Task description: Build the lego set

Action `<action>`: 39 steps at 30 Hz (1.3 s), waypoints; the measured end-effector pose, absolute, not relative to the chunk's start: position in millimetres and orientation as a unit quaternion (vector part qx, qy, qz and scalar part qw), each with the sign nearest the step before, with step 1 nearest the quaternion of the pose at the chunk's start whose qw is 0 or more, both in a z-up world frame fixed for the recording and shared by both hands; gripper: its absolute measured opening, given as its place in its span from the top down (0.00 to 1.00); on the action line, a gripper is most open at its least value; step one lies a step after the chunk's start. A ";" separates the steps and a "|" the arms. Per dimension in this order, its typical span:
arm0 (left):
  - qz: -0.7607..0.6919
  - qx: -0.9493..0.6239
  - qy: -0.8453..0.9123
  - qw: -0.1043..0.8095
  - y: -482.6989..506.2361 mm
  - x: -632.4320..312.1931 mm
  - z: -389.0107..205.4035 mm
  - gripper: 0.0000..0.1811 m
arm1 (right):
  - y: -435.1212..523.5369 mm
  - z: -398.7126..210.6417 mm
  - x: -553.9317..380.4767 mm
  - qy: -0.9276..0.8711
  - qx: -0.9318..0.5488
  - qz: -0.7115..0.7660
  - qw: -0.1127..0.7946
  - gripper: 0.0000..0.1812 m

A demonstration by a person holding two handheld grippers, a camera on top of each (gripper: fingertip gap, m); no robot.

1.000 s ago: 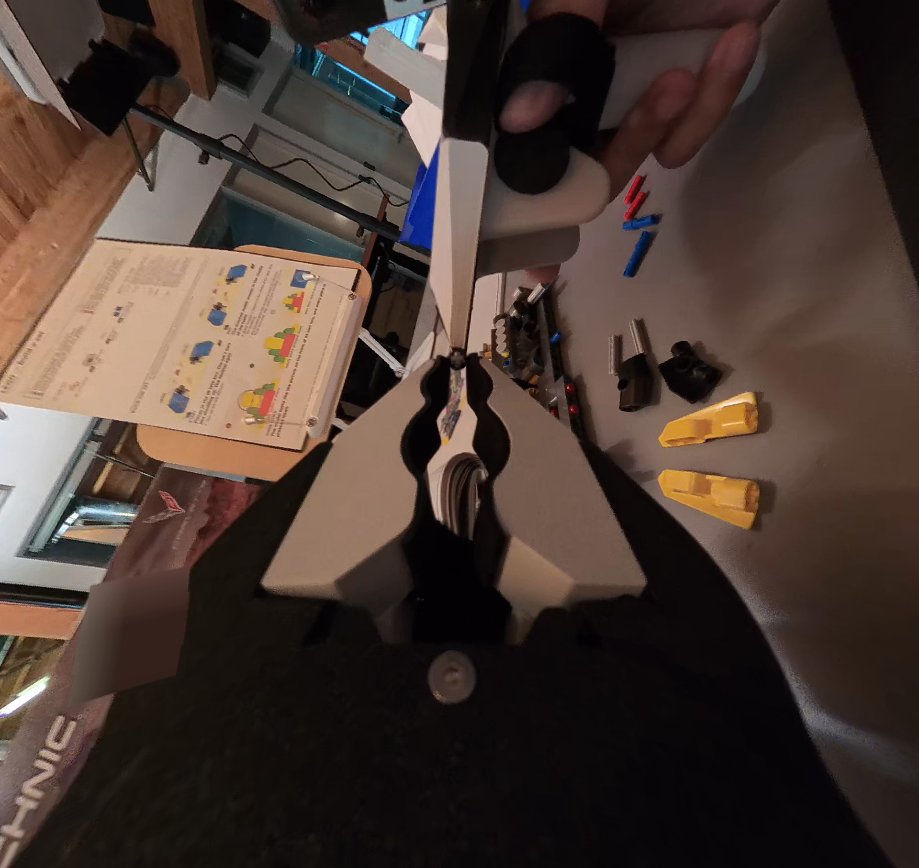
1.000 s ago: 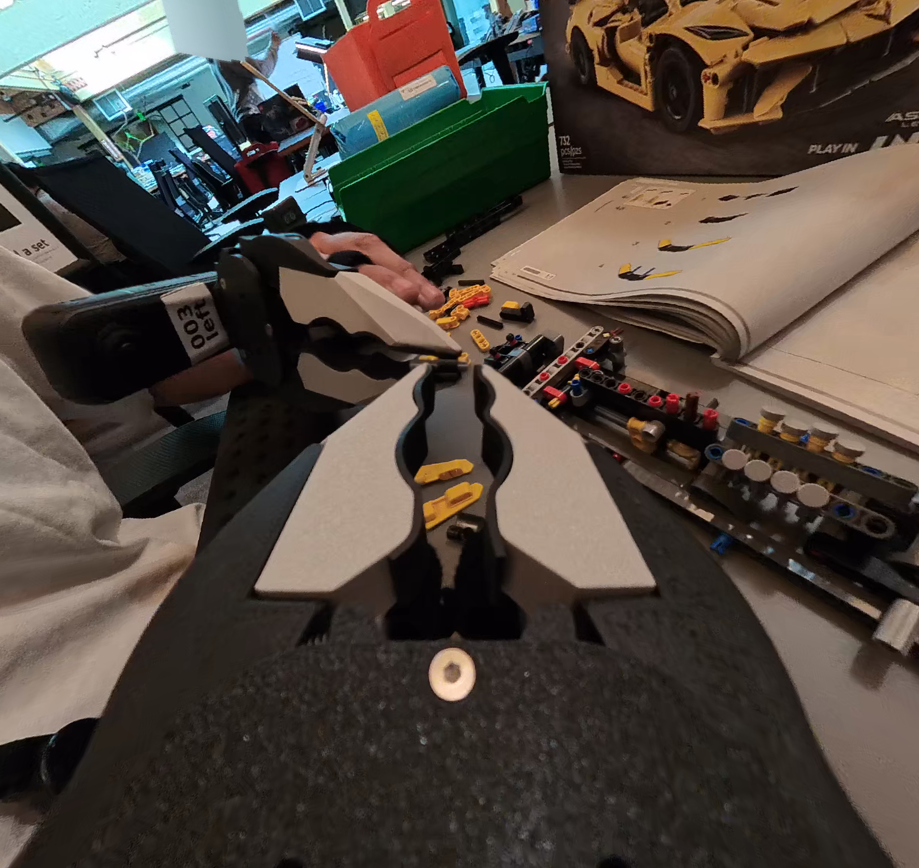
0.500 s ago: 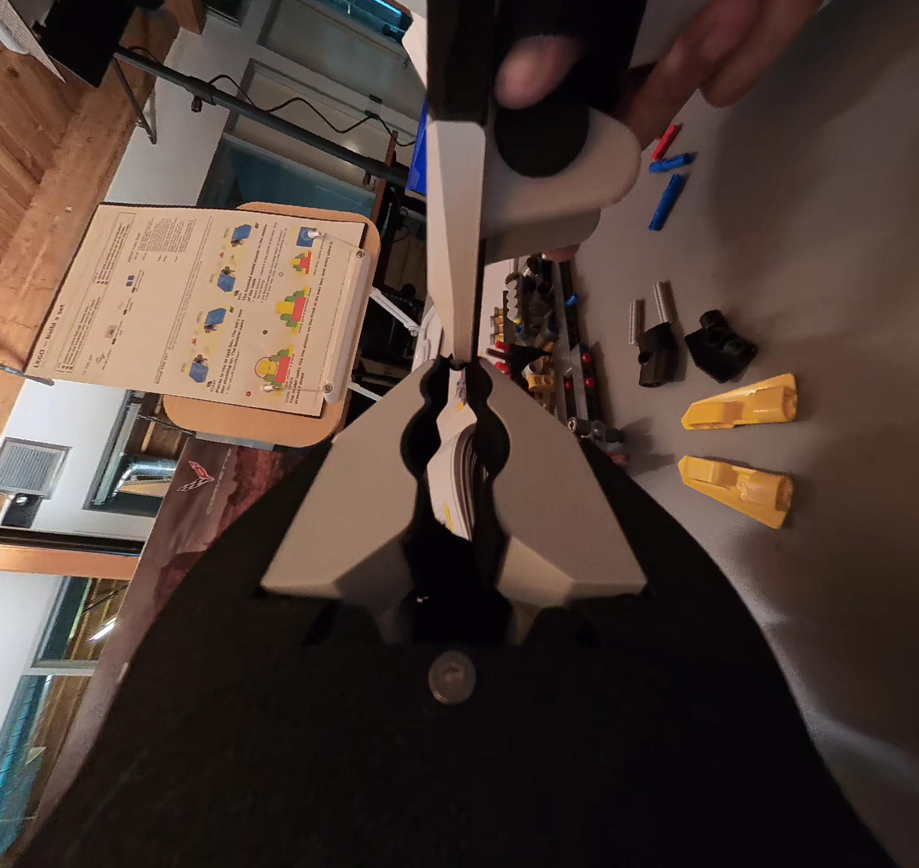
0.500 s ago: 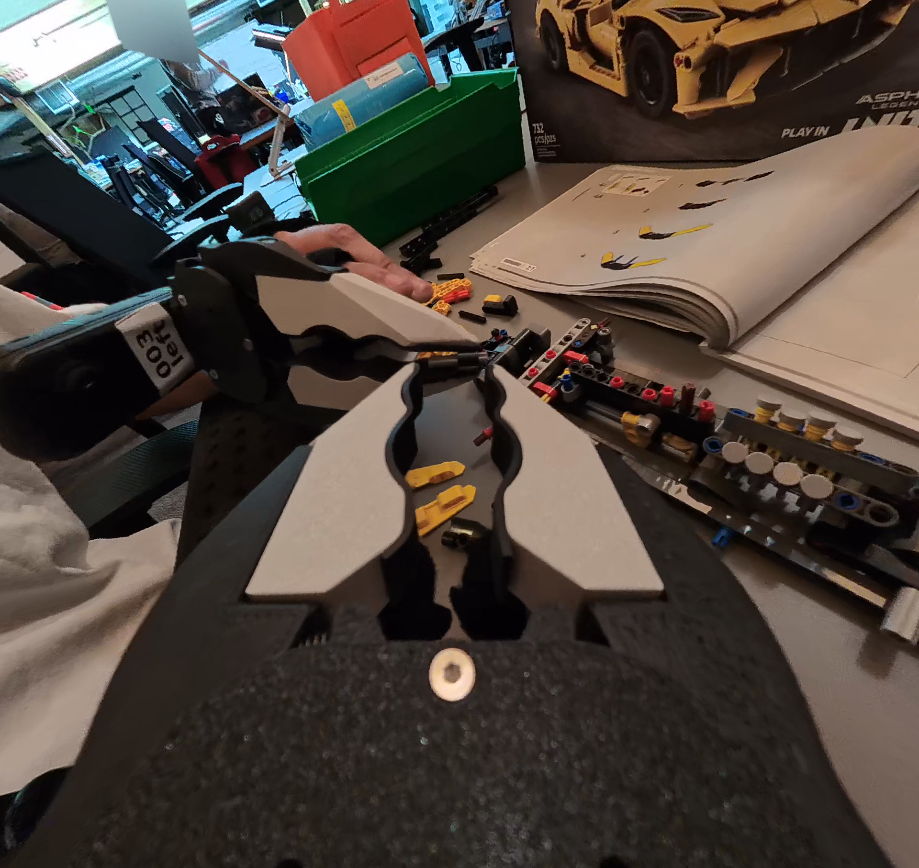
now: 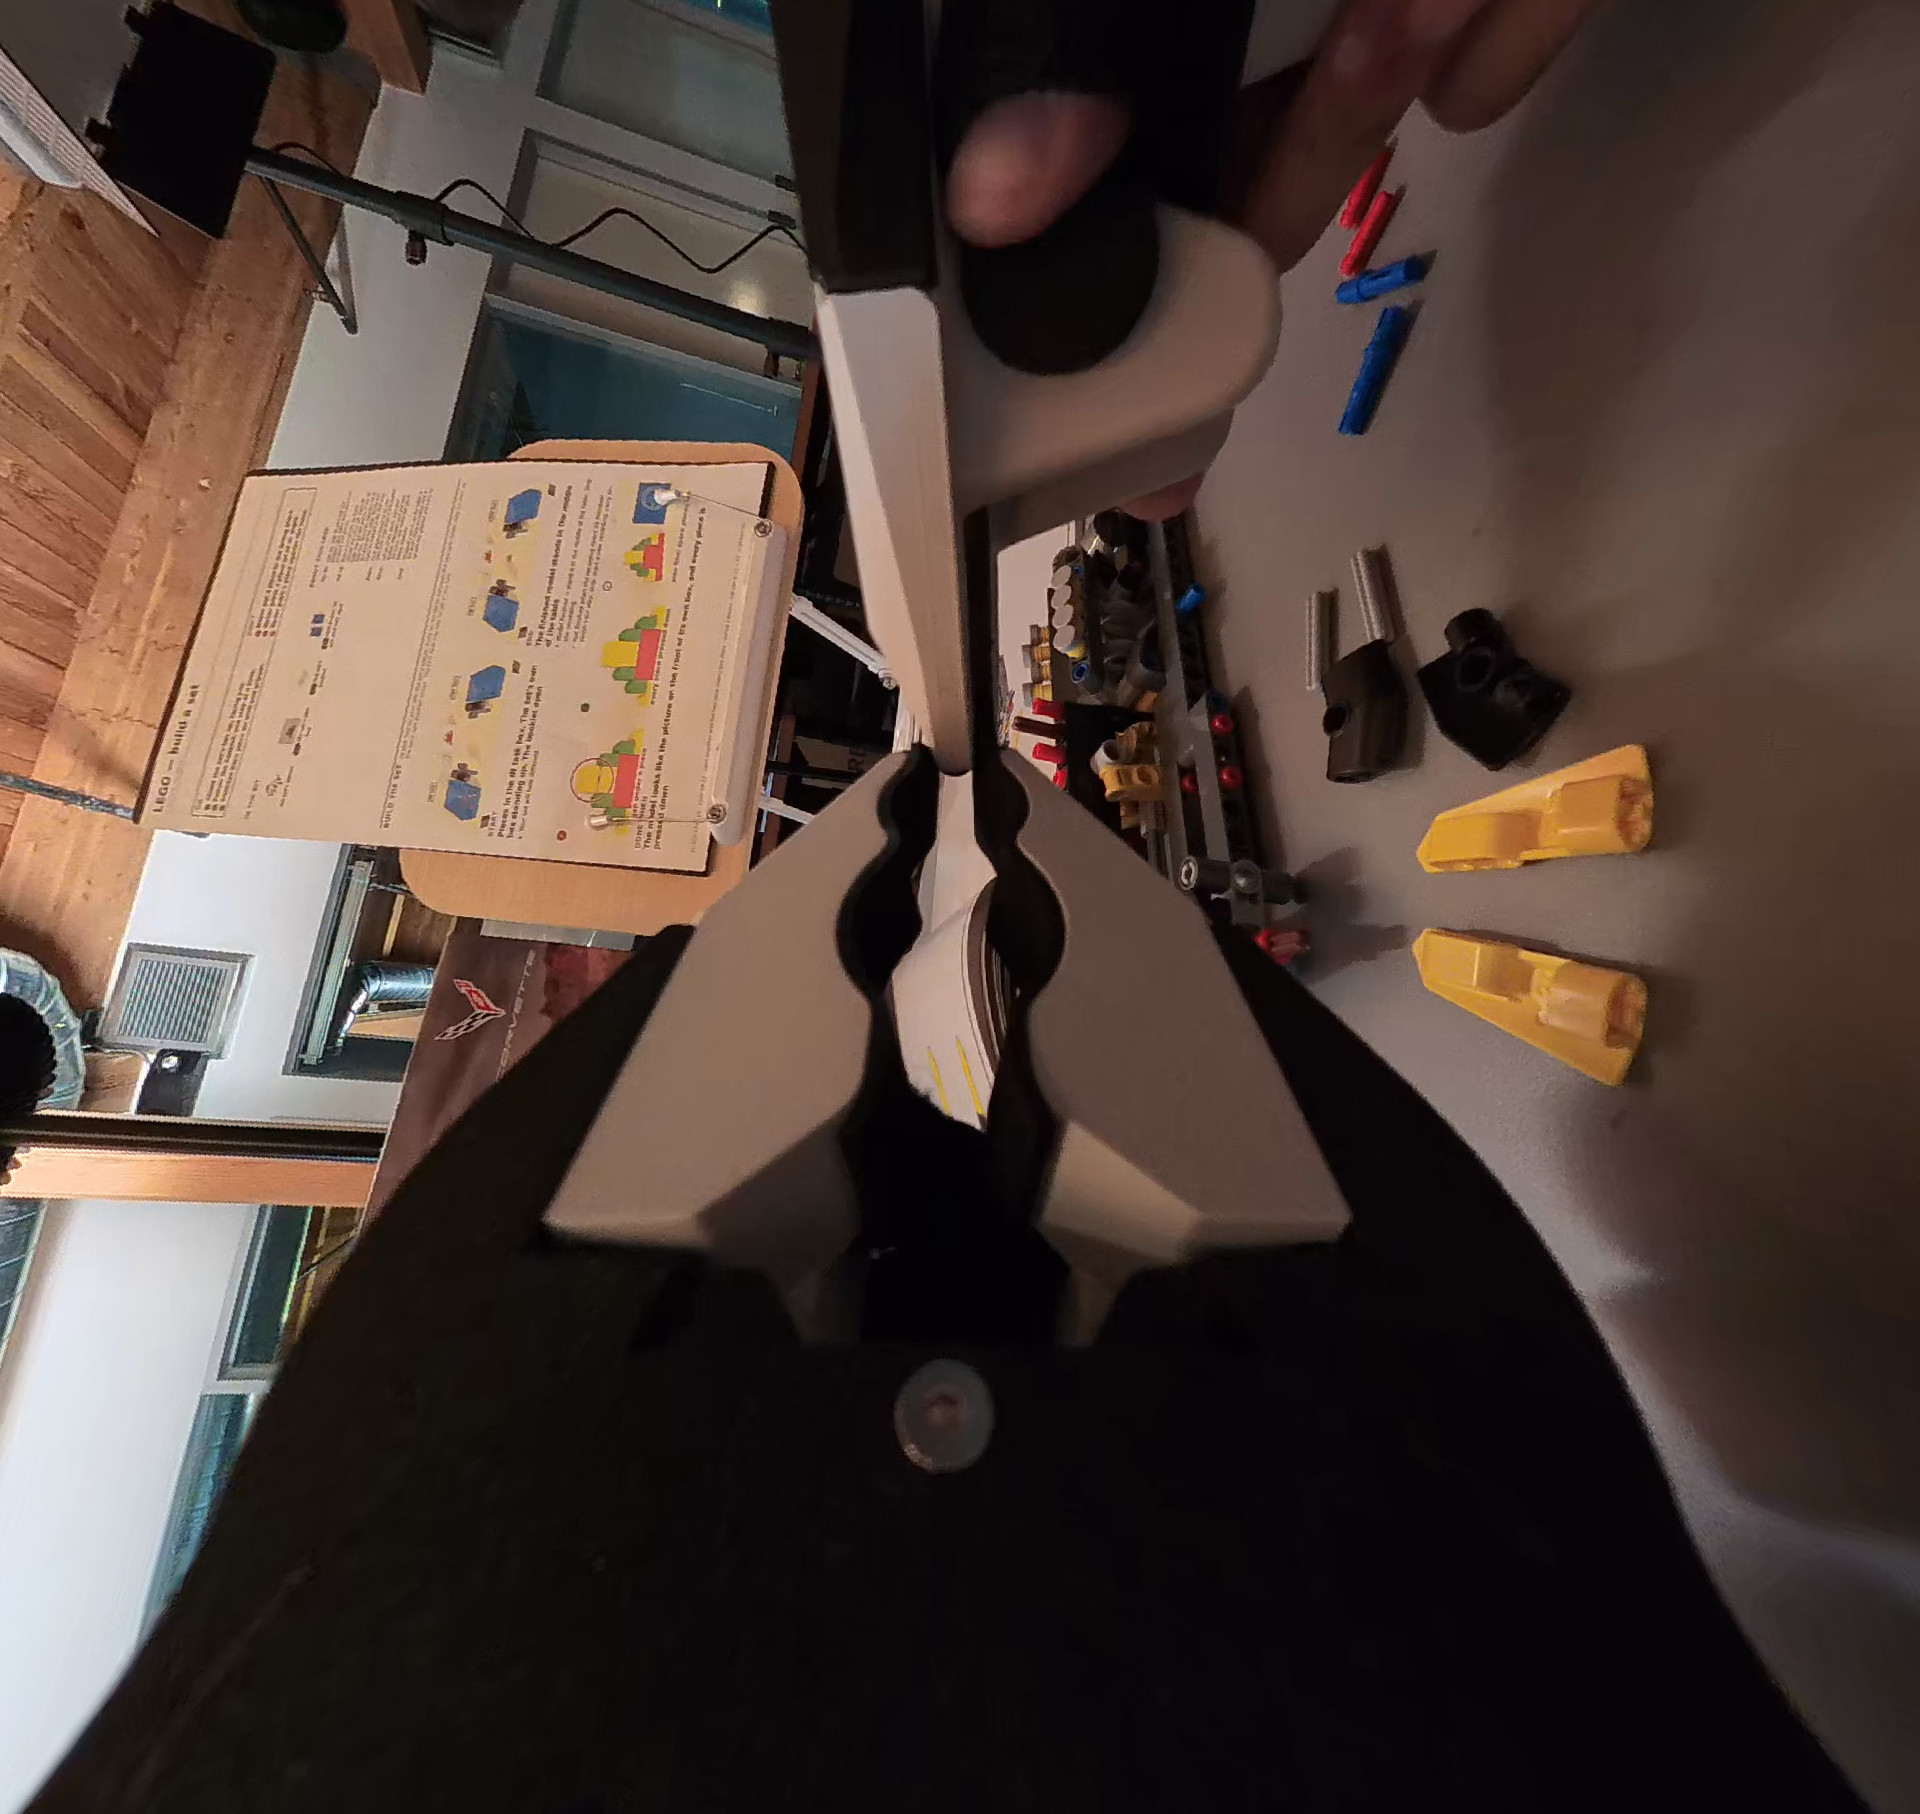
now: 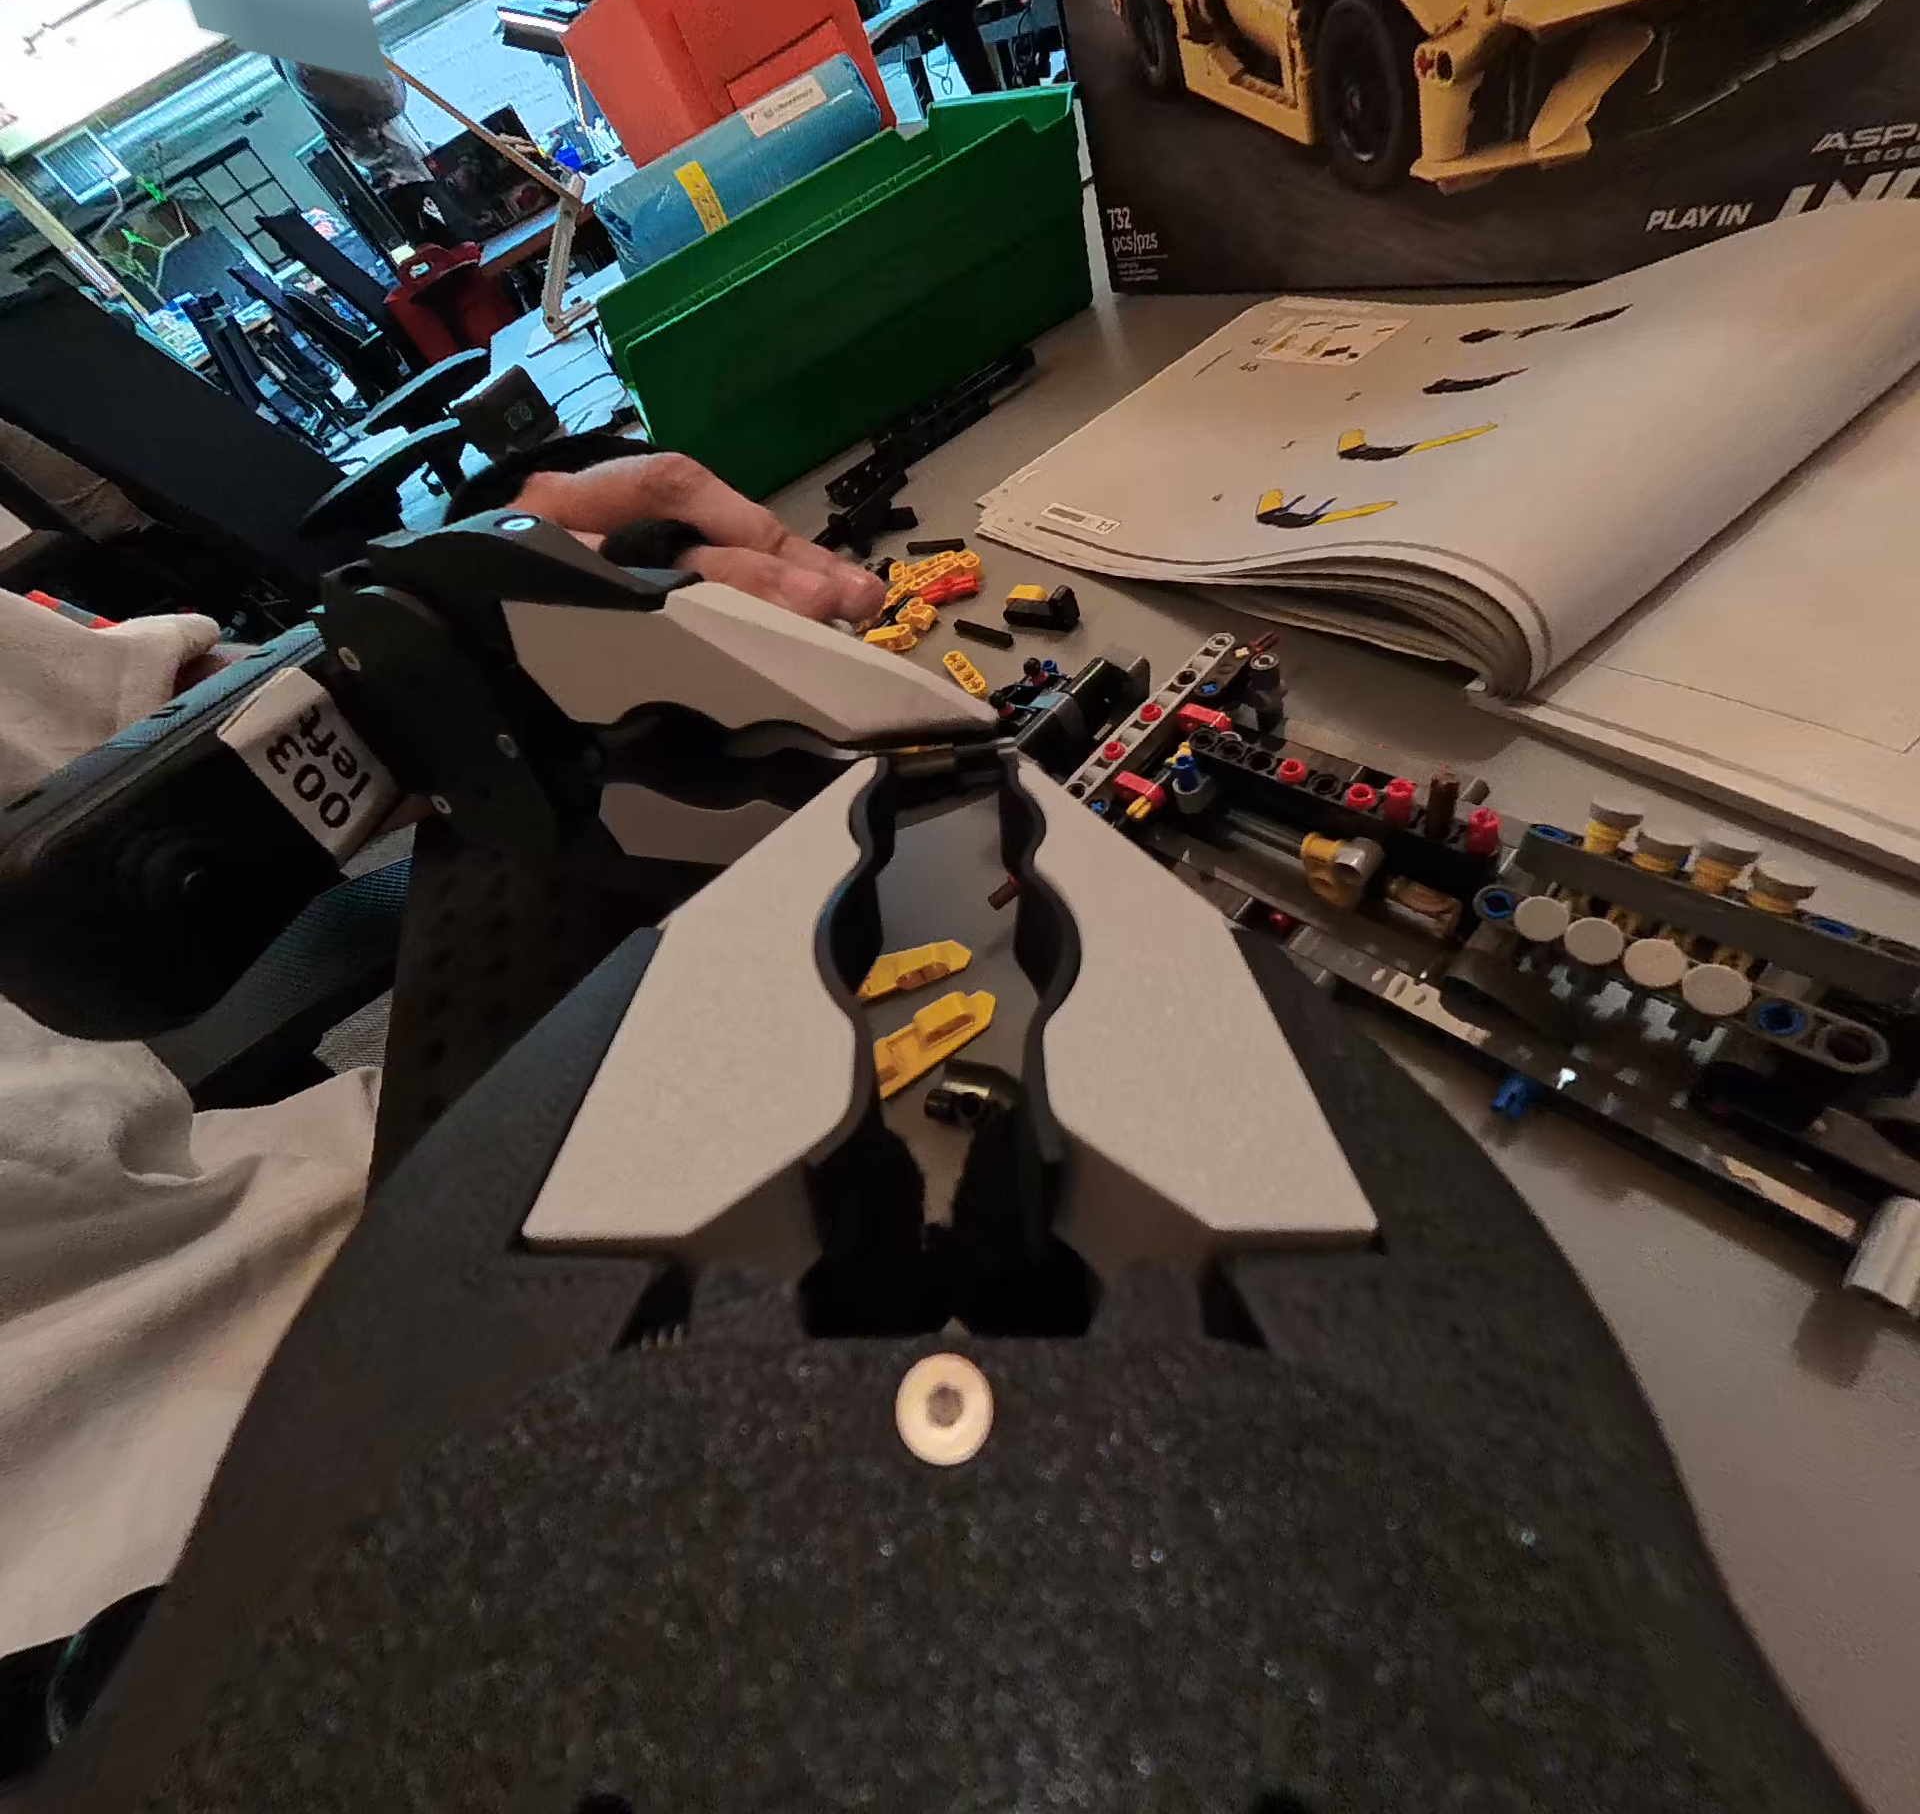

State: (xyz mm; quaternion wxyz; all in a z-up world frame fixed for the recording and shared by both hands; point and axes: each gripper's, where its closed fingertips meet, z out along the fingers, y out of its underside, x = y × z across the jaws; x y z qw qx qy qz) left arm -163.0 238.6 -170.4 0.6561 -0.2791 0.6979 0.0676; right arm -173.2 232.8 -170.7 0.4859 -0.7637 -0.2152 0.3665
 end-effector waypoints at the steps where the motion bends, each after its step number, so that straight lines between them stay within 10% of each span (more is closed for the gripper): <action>1: 0.065 -0.281 0.698 0.656 238.7 -162.9 -170.4 0.97 | 232.8 -170.6 -173.1 -0.216 -0.764 0.364 0.487 0.90; 39: 0.068 -0.278 0.699 0.656 239.7 -162.3 -171.3 0.97 | 232.7 -172.0 -172.3 -0.224 -0.765 0.353 0.489 0.92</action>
